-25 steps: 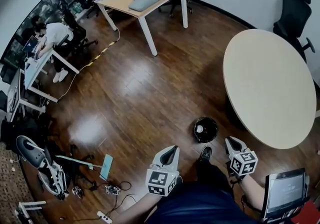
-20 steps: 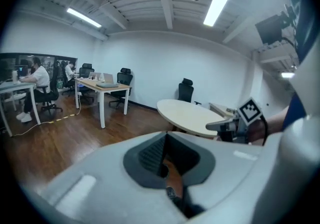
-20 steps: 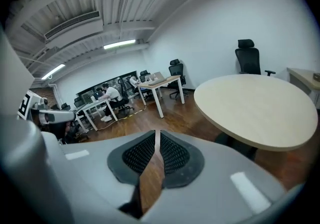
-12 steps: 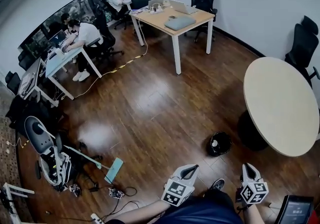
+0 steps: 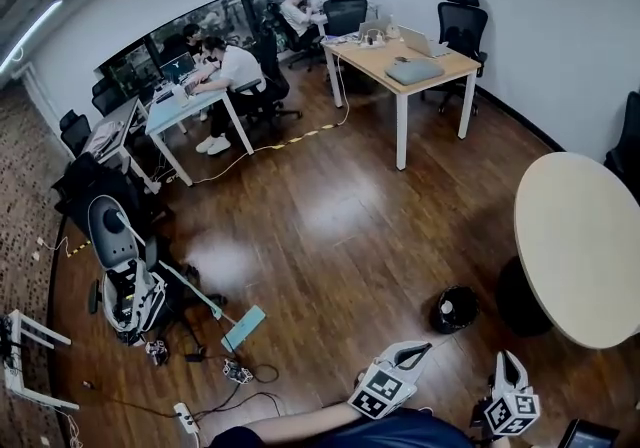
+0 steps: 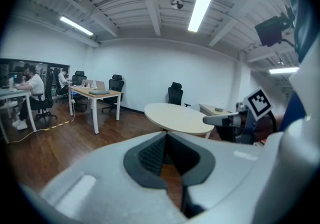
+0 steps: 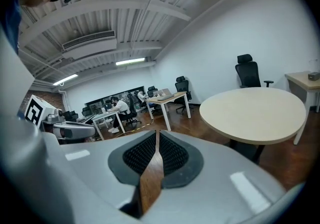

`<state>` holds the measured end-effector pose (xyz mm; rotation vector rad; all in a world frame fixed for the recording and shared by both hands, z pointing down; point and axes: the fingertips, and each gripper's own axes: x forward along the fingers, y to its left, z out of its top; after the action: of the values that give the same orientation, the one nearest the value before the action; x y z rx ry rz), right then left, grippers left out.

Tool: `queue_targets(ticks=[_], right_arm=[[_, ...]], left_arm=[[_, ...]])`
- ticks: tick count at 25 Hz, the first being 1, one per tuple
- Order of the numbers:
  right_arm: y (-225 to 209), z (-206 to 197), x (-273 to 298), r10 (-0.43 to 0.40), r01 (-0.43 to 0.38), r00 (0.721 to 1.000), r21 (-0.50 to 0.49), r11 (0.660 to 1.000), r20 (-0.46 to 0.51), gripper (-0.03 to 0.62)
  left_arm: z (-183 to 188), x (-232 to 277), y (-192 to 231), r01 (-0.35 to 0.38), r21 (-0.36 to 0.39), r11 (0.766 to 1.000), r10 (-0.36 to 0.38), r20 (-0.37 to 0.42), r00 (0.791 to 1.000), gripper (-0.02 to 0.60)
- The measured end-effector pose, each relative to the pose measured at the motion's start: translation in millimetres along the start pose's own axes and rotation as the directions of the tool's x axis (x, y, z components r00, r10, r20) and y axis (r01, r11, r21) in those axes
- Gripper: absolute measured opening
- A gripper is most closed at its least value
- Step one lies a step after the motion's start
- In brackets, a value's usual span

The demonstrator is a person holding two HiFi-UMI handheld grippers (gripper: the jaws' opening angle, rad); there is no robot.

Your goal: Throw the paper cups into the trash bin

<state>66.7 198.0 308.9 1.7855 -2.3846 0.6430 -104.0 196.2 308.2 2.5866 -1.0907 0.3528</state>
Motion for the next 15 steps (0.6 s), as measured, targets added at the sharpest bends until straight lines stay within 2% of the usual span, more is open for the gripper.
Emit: queue_targets(ticks=[3, 6, 10, 12, 15], right_arm=[[-4.2, 5.1, -14.7, -0.005, 0.005, 1.000, 0.005, 1.000, 0.031, 0.025], [-1.3, 8.2, -12.8, -0.006, 0.006, 0.999, 0.007, 1.000, 0.048, 0.021], [-6.7, 35.4, 21.9, 0.061, -0.059, 0.996, -0.037, 0.998, 0.065, 0.015], [-11.5, 56.2, 13.2, 0.055, -0.051, 0.996, -0.051, 0.997, 0.074, 0.015], [13.6, 67.6, -15.7, 0.016, -0.006, 0.992, -0.086, 0.996, 0.122, 0.011]], left_arm=[[3.6, 2.3, -18.0, 0.014, 0.045, 0.999, -0.014, -0.001, 1.000, 0.003], [7.9, 0.6, -13.2, 0.002, 0.065, 0.998, -0.003, 0.013, 1.000, 0.003], [32.8, 18.8, 6.2, -0.056, 0.050, 0.997, 0.054, 0.051, 0.997, 0.003], [49.2, 25.6, -2.2, -0.046, 0.035, 0.998, 0.045, 0.043, 0.998, 0.003], [54.4, 0.2, -8.6, -0.006, 0.030, 1.000, 0.005, 0.034, 0.999, 0.003]])
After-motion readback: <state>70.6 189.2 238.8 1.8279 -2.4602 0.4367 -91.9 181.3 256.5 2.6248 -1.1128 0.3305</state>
